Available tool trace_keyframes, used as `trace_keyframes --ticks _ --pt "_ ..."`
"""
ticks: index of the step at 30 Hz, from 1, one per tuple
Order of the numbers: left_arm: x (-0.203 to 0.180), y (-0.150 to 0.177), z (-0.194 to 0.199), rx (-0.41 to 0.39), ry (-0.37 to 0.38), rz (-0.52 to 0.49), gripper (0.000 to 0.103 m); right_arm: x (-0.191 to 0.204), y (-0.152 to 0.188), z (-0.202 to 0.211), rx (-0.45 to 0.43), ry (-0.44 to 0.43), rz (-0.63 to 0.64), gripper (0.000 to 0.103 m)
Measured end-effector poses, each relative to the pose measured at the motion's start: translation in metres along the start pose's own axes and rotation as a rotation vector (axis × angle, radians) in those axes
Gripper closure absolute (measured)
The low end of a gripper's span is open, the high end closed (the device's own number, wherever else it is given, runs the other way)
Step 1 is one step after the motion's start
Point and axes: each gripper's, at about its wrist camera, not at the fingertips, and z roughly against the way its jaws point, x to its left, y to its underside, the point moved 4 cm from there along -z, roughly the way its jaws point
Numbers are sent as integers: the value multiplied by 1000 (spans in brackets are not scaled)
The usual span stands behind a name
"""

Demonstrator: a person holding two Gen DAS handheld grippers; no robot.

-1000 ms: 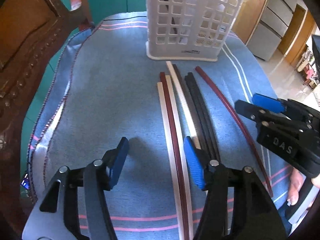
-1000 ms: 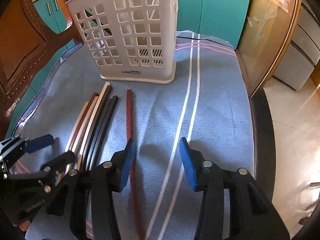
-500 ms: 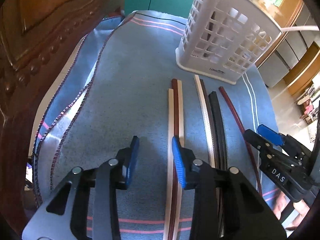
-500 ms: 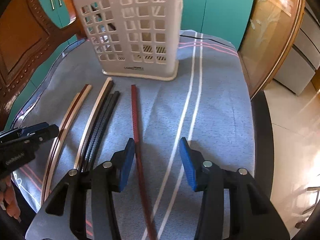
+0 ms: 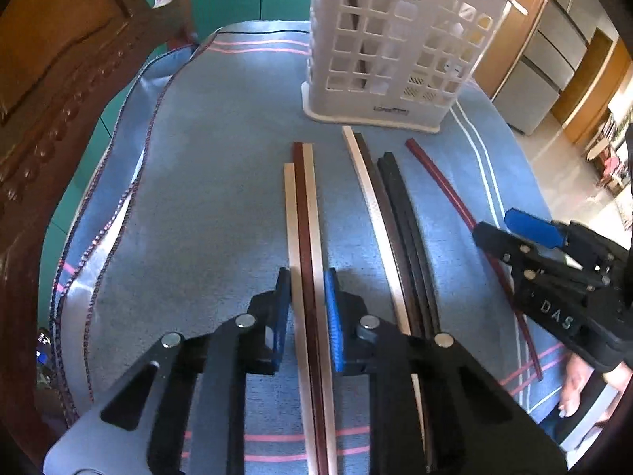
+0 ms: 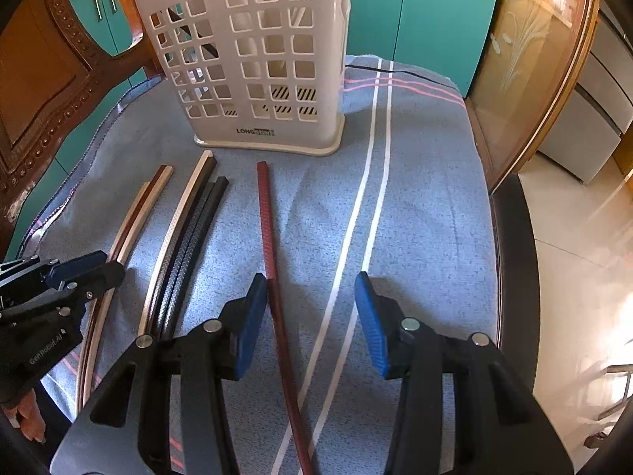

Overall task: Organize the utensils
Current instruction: 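Close the left gripper on a wooden chopstick while the right gripper closes on a red one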

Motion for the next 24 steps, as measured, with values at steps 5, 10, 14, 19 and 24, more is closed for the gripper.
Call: trace_keyframes --ticks 5,10,14,19,24 --pt "6 -4 5 -23 94 51 85 6 0 2 -4 -29 20 90" --pt "10 -9 22 -92 140 76 85 5 -2 5 -14 -24 18 97" --pt "12 -7 35 -115 164 104 85 2 -1 5 -10 -20 11 97" --pt "14 -9 42 -141 148 98 85 -2 -1 4 -5 -5 1 97" --pt "17 -7 24 -73 66 87 85 -4 1 -2 22 9 -7 97"
